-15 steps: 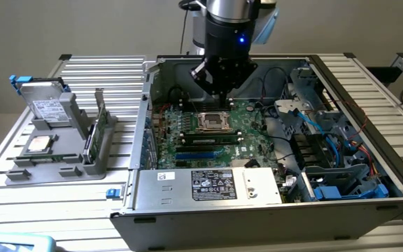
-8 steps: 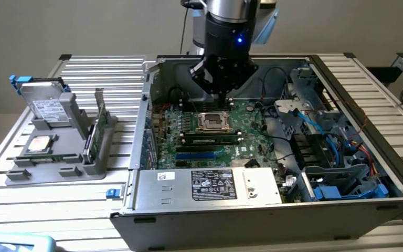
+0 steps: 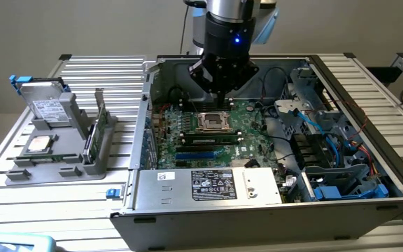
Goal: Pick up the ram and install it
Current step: 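Press down the ram until it locks into place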
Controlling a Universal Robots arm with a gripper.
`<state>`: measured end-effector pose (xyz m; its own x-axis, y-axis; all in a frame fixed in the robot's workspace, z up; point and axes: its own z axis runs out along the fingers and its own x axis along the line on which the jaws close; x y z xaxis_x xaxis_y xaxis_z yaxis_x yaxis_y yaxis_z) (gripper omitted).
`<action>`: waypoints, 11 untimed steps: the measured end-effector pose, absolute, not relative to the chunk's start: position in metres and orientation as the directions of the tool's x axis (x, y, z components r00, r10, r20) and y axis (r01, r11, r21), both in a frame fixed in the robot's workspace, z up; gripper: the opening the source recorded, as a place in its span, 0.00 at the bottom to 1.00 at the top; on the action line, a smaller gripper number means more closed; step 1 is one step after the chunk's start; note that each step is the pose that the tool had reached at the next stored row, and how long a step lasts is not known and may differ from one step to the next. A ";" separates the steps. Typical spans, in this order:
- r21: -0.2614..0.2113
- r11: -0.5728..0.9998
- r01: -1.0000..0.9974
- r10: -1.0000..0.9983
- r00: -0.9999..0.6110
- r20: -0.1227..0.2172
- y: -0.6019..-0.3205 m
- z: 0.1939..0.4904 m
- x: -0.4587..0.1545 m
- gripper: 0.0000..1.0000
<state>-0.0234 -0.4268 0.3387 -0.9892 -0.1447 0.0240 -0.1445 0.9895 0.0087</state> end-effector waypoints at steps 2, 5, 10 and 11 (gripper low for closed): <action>0.009 0.993 -0.119 -0.120 -0.992 0.026 -0.427 0.339 -0.023 0.11; 0.009 0.997 -0.080 -0.080 -0.996 0.030 -0.427 0.339 -0.023 0.11; 0.010 0.998 -0.059 -0.059 -0.998 0.031 -0.427 0.339 -0.023 0.11; 0.009 0.998 -0.059 -0.059 -0.998 0.031 -0.427 0.339 -0.024 0.11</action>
